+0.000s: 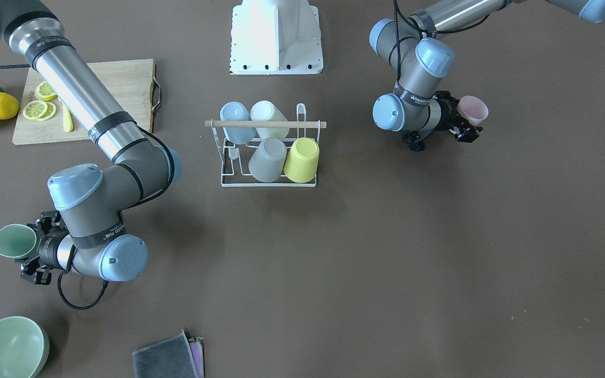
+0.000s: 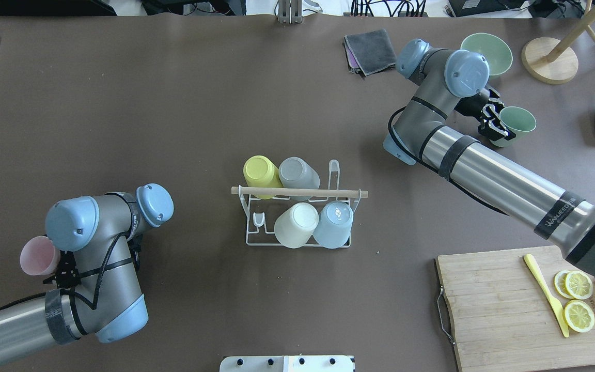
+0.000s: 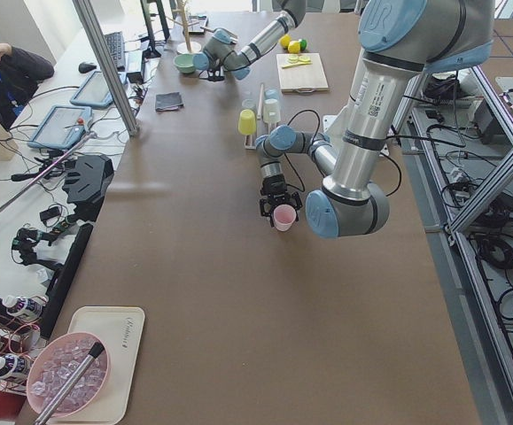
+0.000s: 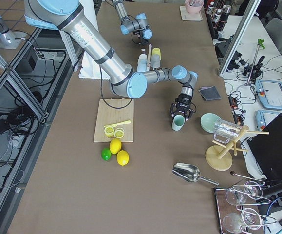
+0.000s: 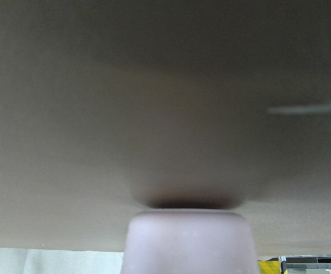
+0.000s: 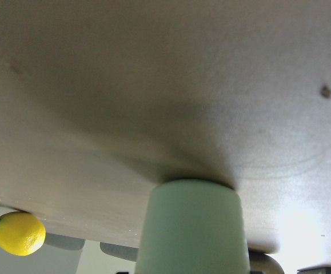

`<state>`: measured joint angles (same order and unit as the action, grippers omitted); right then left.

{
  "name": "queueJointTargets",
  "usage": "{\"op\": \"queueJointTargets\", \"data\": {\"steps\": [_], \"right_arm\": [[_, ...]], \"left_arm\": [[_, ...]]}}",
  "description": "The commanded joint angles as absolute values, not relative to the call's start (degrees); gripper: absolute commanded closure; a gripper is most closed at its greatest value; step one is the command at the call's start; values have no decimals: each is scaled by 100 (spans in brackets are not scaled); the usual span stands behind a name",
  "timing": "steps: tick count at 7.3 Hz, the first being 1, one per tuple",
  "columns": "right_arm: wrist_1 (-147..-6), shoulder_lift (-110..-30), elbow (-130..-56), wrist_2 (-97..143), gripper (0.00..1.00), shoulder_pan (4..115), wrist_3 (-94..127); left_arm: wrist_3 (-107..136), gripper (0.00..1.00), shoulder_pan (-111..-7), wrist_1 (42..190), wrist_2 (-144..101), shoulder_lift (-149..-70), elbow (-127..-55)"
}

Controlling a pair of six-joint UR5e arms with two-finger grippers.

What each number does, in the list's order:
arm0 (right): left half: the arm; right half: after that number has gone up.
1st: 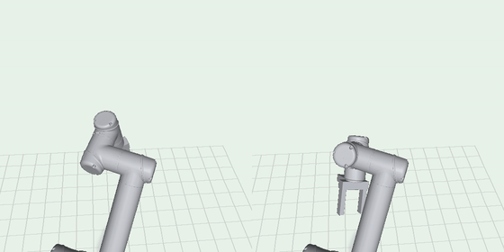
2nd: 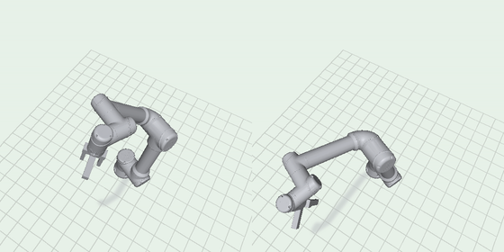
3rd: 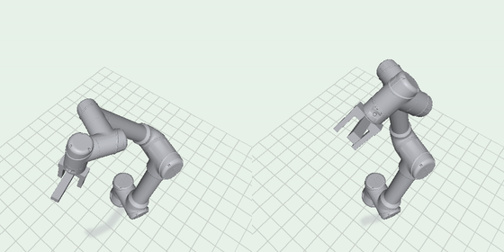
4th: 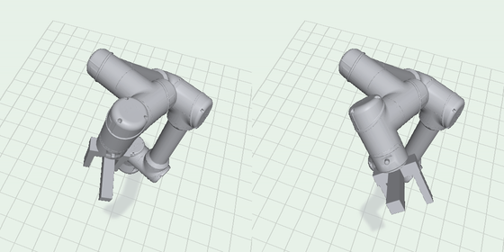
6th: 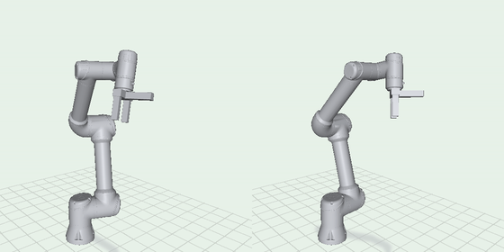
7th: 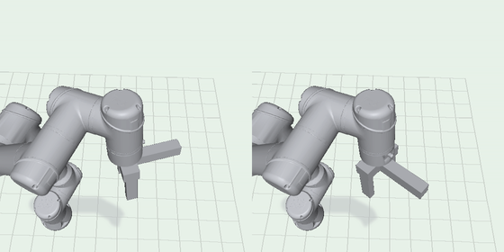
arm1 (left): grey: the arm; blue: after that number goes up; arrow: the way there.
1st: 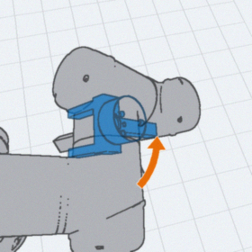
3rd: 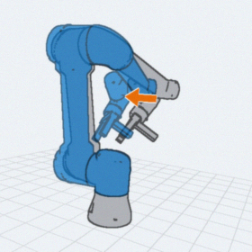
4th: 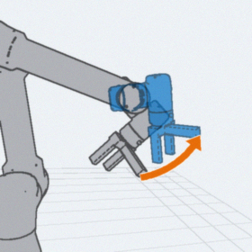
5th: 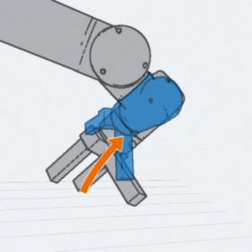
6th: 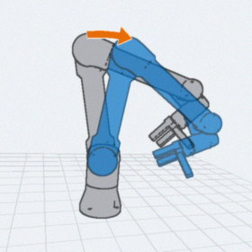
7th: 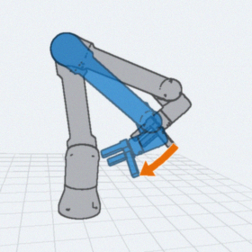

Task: Place cup on cup holder

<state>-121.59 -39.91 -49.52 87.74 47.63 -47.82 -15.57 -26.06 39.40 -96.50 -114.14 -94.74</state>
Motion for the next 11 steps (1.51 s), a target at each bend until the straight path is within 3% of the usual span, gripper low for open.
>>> {"op": "queueJointTargets", "data": {"steps": [1, 3, 4, 7, 11], "right_arm": [[-12103, -3990, -5149, 8780, 59, 4851, -4772], [-12076, -3999, -5807, 8859, 59, 5096, -4790], [-12024, -3999, -6245, 9042, 59, 5211, -4790], [-11518, -4034, -6793, 10269, 60, 5588, -4081], [-8228, -4937, -6794, 12583, 61, 6275, -2143]], "left_arm": [[-1556, 4, -2610, 4025, -9659, -11251, -9605], [-1556, 35, -2610, 4025, -9659, -11145, -9791], [-1564, 42, -2619, 4017, -9659, -11145, -9904], [-1591, 46, -3100, 3938, -9659, -11153, -10605], [-1626, 46, -4146, 3955, -9624, -11276, -11229]]}}
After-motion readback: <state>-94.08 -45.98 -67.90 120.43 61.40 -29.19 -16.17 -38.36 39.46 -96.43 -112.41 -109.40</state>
